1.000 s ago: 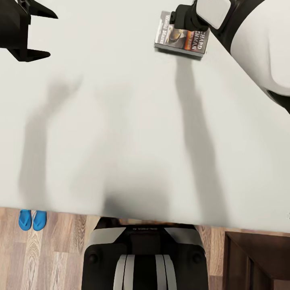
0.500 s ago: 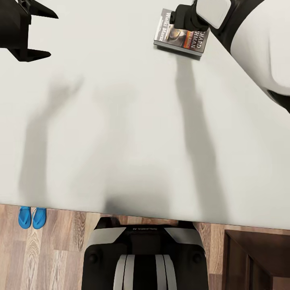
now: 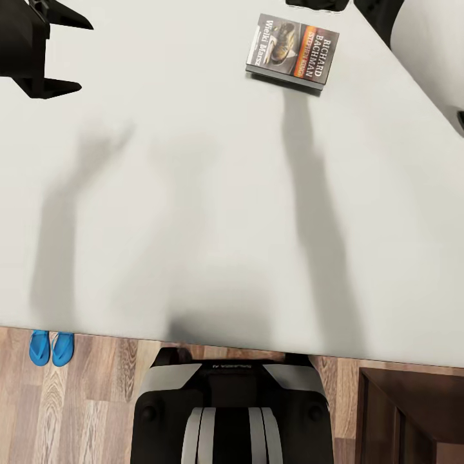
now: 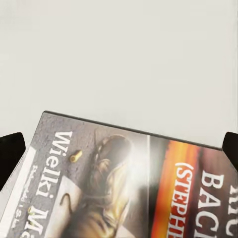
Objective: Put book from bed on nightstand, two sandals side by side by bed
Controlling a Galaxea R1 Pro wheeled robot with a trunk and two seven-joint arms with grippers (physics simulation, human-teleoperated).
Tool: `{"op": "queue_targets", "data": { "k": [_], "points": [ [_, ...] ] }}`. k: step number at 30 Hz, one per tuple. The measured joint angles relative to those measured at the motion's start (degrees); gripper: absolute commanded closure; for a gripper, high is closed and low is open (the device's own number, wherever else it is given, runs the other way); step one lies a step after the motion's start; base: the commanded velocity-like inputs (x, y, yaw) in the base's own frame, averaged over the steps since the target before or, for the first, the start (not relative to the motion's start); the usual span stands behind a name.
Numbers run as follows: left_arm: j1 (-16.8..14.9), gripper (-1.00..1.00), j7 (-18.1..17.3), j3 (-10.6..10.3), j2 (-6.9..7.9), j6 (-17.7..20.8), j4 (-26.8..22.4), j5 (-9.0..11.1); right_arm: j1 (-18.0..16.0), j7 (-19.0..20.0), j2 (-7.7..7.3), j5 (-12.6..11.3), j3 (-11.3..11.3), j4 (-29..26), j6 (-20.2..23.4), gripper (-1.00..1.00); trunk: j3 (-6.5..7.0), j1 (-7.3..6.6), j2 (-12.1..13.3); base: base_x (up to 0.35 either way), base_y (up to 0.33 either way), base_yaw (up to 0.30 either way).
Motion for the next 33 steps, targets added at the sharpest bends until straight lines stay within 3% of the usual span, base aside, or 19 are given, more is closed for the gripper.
{"op": "queue_targets", "data": {
  "k": [21, 33],
  "points": [
    [-0.17, -1.00, -0.02, 0.09, -0.08, 0.00, 0.00, 0.00, 0.23, 0.01, 0.00, 0.10, -0.25, 0.34, 0.80, -1.00, 0.00, -0.01, 0.00, 0.134, 0.000, 0.000],
    [-0.18, -1.00, -0.01, 0.02, -0.09, 0.00, 0.00, 0.01, 3.33, 0.08, 0.00, 0.00, -0.28, 0.31, 0.69, -1.00, 0.00, 0.00, 0.00, 0.020, 0.000, 0.000]
  ]
}}
